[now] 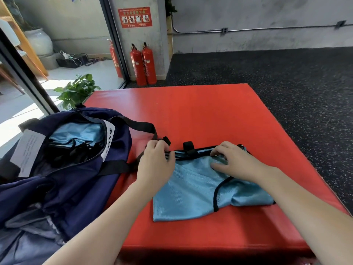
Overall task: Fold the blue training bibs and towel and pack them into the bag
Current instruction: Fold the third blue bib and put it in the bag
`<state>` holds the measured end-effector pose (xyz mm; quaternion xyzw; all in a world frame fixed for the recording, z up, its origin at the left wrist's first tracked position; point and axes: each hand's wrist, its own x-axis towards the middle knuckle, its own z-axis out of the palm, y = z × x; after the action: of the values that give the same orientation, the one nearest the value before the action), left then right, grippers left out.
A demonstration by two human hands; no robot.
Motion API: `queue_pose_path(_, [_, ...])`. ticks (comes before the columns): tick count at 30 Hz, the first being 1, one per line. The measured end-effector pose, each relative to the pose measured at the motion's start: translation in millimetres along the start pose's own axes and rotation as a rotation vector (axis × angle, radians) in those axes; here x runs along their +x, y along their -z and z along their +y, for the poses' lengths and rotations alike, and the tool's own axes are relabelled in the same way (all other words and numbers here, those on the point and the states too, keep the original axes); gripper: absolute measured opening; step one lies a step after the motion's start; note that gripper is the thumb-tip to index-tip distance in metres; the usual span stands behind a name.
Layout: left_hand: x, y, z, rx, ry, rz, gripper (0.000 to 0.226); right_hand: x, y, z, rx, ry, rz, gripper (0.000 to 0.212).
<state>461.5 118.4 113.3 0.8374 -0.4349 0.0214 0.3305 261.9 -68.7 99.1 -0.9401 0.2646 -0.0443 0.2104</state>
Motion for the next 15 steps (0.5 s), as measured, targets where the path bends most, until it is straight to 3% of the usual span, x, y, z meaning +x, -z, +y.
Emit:
queue_pose_path(5, [-8, -13, -5, 0.404, -0.071, -0.178, 0.036, -6, -4, 3, -0.17, -0.01, 0.089, 0.057])
queue_pose_path(9, [-10, -15, -4, 0.434, -0.075, -0.14, 0.033, -7, -8, 15, -0.239, -0.008, 0.073, 0.078])
queue_pose_path(12, [-9, -15, 4, 0.437, -0.076, -0.056, 0.031, -8, -10, 17, -0.259, -0.026, 0.058, 0.082])
queue_pose_path(15, [-11, -16, 19, 0.325, -0.034, -0.112, 0.024, -6, -3, 16, -0.298, -0.021, 0.062, 0.082])
